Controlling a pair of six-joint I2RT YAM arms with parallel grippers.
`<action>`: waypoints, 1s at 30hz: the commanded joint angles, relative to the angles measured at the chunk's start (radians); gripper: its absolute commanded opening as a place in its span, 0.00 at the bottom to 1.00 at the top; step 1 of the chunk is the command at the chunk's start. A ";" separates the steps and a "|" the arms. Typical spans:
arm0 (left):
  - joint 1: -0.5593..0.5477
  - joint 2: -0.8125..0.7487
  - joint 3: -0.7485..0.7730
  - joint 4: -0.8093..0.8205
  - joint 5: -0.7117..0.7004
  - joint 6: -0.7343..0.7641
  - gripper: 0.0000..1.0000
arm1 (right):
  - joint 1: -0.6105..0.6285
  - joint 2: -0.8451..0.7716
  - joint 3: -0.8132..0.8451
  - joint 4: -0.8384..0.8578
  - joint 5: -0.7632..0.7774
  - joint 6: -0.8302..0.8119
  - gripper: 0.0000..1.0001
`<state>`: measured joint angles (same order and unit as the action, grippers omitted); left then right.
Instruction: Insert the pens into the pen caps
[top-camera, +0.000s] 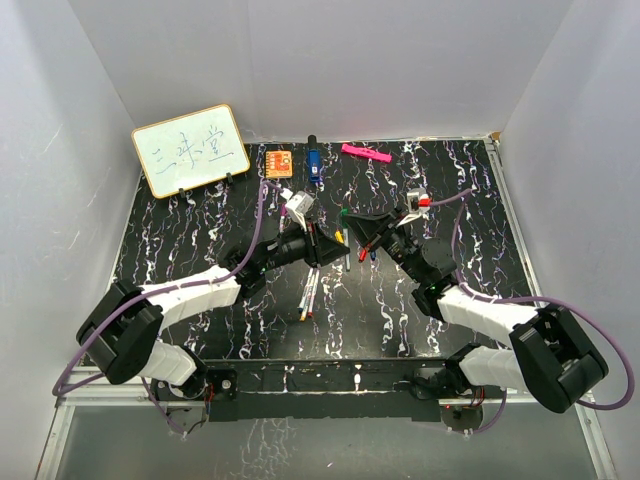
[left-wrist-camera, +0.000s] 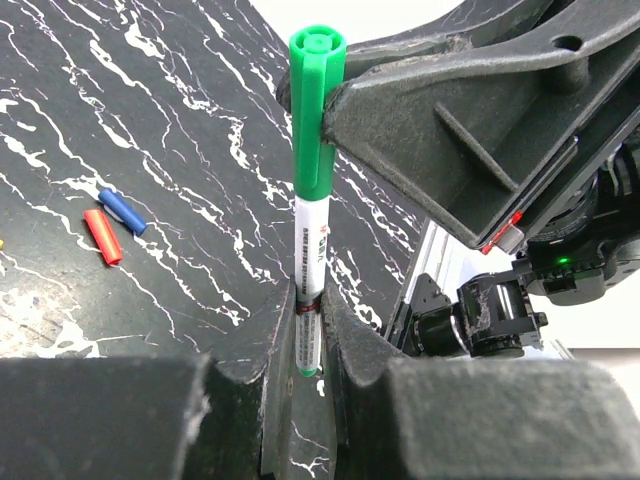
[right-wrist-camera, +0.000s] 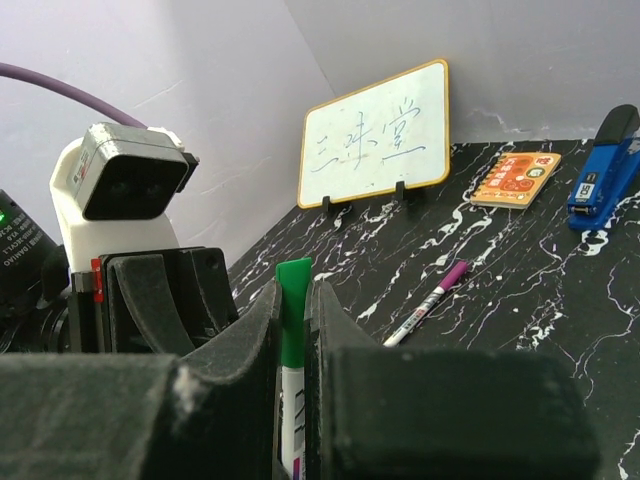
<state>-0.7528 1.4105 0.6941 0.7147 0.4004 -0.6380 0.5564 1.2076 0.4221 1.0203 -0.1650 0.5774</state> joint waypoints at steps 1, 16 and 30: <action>-0.005 -0.073 0.032 0.093 -0.031 -0.016 0.00 | 0.008 -0.018 0.006 0.001 -0.046 -0.007 0.00; 0.000 -0.134 0.047 0.095 -0.215 0.067 0.00 | 0.036 -0.014 0.063 -0.172 -0.120 -0.067 0.00; 0.047 -0.192 0.067 0.094 -0.326 0.123 0.00 | 0.145 0.002 0.066 -0.316 -0.040 -0.164 0.00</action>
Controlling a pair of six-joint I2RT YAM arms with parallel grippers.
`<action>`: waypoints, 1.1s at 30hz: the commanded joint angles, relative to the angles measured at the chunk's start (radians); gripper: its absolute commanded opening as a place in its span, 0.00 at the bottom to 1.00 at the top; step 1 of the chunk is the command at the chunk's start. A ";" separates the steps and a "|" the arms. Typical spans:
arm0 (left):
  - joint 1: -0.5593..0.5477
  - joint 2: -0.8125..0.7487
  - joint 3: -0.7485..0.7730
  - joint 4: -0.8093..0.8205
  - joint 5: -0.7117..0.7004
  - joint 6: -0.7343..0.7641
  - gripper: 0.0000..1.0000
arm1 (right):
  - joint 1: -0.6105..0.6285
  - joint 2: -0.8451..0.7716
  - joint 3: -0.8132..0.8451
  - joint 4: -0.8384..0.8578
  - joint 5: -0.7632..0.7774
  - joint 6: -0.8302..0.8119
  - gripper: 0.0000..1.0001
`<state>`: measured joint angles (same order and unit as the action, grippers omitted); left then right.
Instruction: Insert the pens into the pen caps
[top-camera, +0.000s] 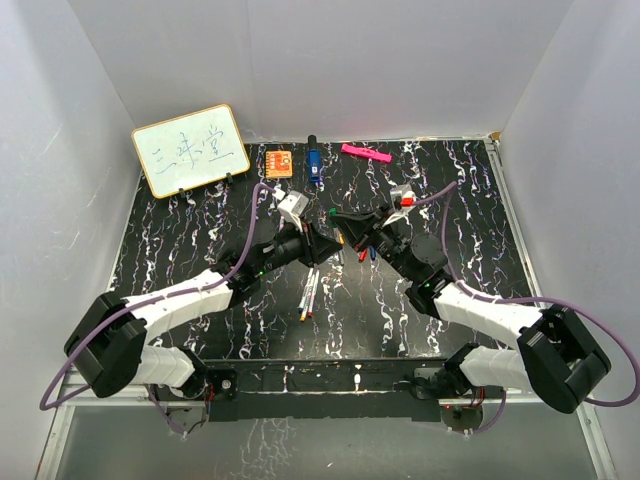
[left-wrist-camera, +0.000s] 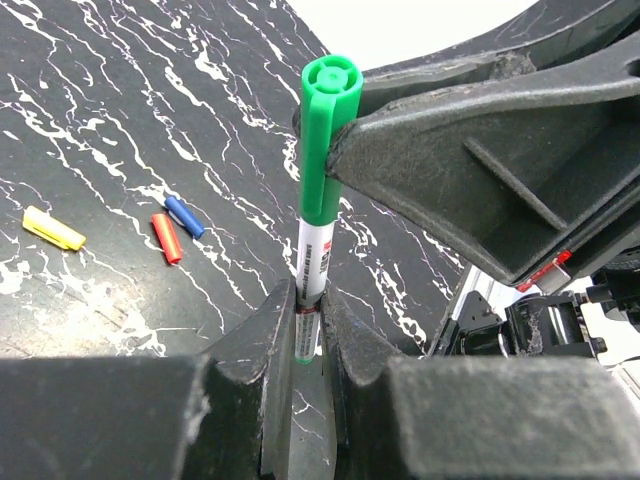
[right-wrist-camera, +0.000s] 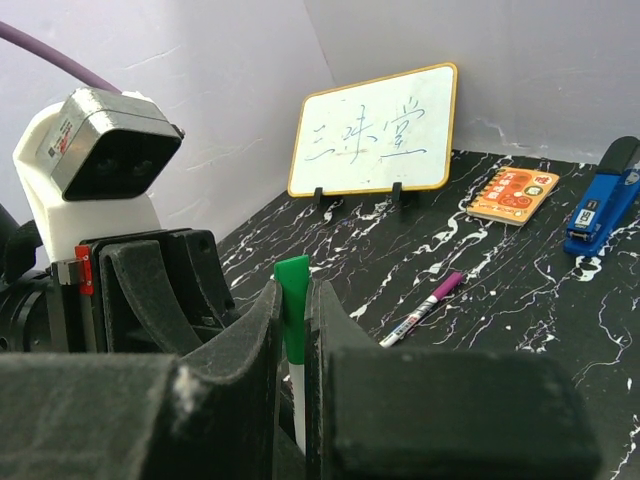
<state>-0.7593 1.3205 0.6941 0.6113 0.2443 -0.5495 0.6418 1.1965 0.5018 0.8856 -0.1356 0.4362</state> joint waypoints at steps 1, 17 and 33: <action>0.058 -0.106 0.068 0.202 -0.176 0.037 0.00 | 0.064 0.015 -0.016 -0.183 -0.066 -0.024 0.00; 0.100 -0.099 0.075 0.094 -0.101 0.011 0.00 | 0.083 0.068 0.070 -0.070 0.061 -0.033 0.23; 0.164 -0.024 0.162 -0.417 -0.293 0.138 0.00 | 0.083 -0.059 0.167 -0.021 0.374 -0.184 0.63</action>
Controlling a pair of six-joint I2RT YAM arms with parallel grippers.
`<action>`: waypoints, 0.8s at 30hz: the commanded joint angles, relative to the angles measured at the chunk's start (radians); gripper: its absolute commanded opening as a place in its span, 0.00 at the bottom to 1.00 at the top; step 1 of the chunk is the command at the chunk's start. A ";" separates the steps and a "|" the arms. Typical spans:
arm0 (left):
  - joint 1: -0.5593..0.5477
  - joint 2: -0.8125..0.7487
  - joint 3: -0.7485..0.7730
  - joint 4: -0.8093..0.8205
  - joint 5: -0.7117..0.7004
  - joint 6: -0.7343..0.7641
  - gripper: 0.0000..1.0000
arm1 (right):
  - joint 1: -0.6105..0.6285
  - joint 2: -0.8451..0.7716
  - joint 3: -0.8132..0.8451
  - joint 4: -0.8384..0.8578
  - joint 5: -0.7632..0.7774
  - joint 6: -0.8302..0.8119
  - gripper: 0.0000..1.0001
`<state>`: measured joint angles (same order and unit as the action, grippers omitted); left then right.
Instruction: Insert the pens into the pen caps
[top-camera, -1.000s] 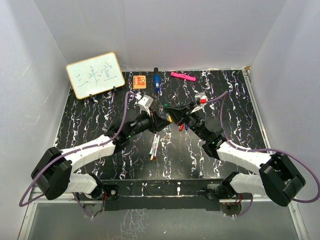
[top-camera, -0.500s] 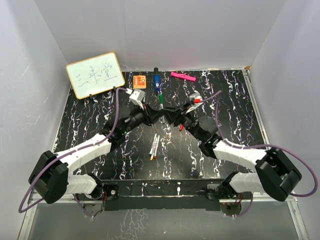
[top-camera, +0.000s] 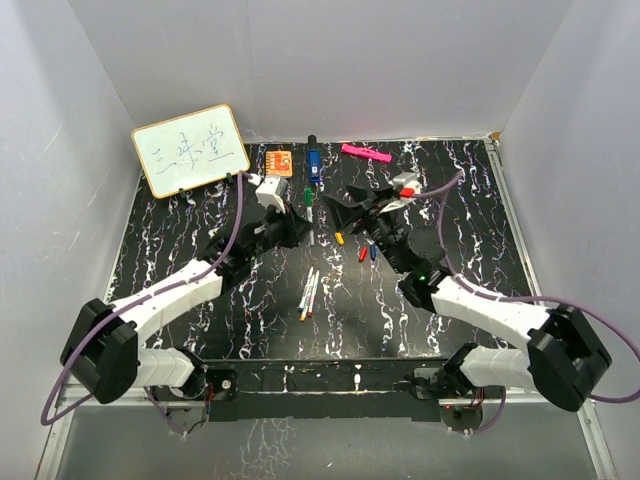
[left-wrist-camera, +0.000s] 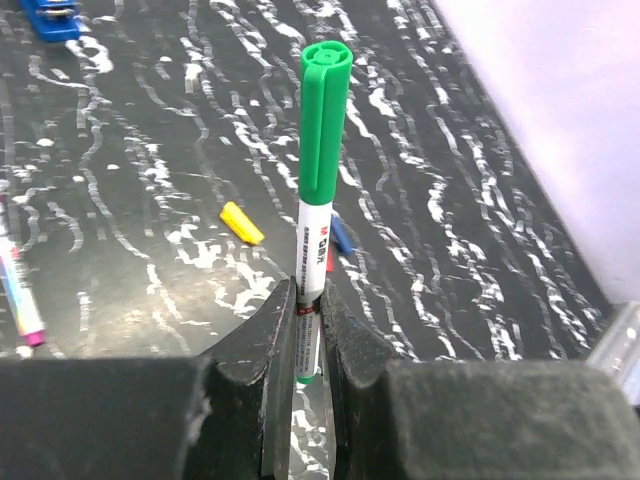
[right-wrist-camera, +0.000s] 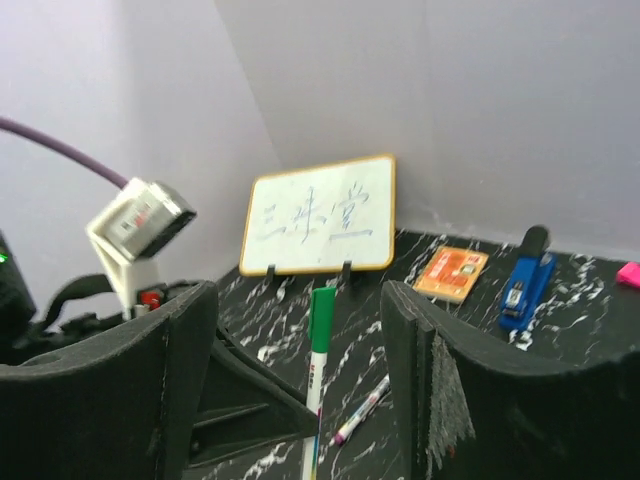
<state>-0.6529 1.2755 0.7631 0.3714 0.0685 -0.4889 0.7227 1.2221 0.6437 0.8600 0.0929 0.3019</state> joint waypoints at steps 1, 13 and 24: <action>0.093 0.038 0.106 -0.204 -0.110 0.082 0.00 | 0.001 -0.098 0.019 -0.017 0.188 -0.048 0.62; 0.307 0.414 0.473 -0.628 -0.080 0.276 0.00 | -0.010 -0.124 0.060 -0.329 0.567 -0.020 0.56; 0.334 0.566 0.510 -0.659 -0.004 0.280 0.00 | -0.016 -0.078 0.054 -0.361 0.531 0.025 0.56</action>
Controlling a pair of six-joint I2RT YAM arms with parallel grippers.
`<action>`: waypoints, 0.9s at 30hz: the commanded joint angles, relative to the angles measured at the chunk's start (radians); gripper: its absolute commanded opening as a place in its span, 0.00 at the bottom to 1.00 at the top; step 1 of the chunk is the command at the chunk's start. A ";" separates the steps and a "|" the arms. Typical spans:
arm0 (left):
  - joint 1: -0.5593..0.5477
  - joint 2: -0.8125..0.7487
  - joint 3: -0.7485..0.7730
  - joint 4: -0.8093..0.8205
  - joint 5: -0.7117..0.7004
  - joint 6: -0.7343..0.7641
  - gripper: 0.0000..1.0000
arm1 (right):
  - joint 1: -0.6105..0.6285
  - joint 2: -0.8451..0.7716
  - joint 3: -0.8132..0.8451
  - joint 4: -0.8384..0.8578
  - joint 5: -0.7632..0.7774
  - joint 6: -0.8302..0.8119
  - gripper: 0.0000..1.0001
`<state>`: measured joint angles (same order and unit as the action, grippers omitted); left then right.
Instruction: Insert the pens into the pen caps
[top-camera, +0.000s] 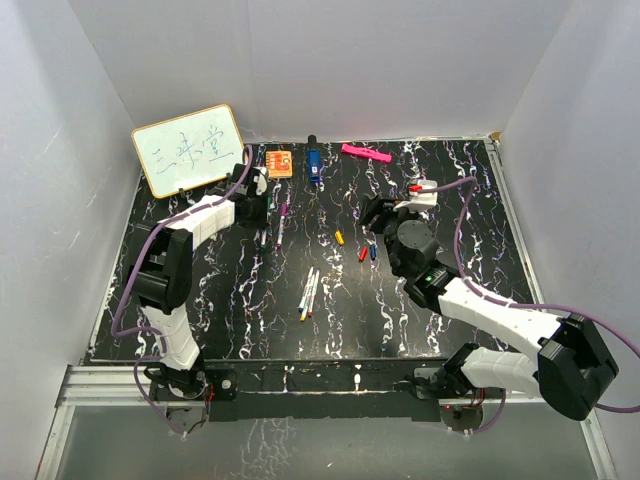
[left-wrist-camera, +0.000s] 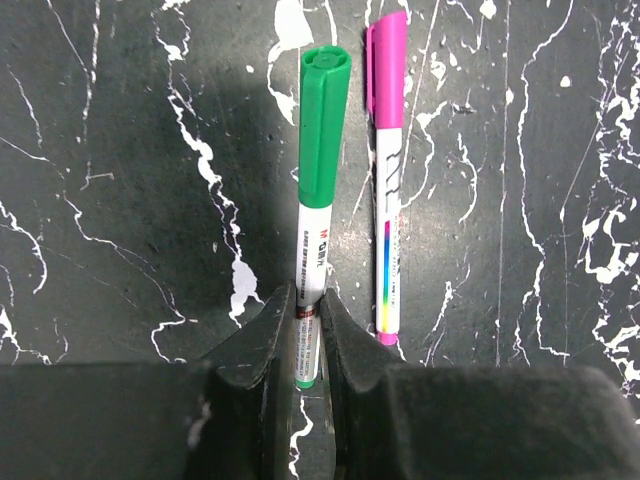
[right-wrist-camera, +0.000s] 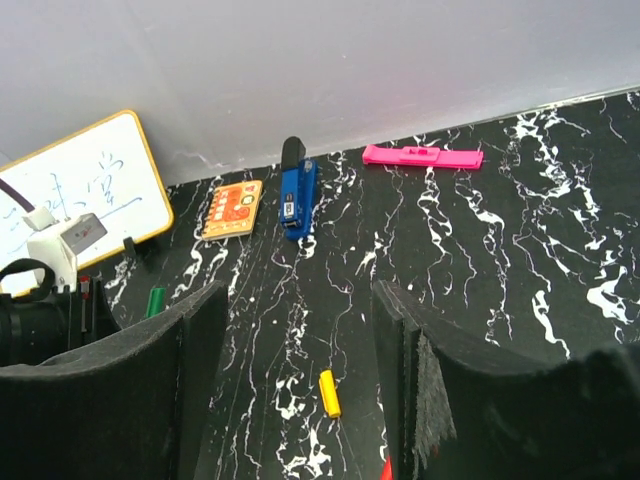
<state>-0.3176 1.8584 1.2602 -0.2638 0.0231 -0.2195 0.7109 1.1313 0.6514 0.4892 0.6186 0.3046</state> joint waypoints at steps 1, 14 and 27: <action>-0.002 -0.010 0.014 -0.022 0.043 0.013 0.00 | -0.004 0.022 0.049 0.010 0.002 0.026 0.56; 0.006 0.116 0.061 -0.027 0.022 0.012 0.01 | -0.005 0.063 0.058 0.006 -0.018 0.033 0.56; 0.020 0.155 0.091 0.003 0.044 -0.032 0.09 | -0.007 0.087 0.063 -0.001 -0.023 0.027 0.56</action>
<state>-0.3073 1.9850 1.3235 -0.2607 0.0513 -0.2317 0.7105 1.2087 0.6651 0.4694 0.6022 0.3389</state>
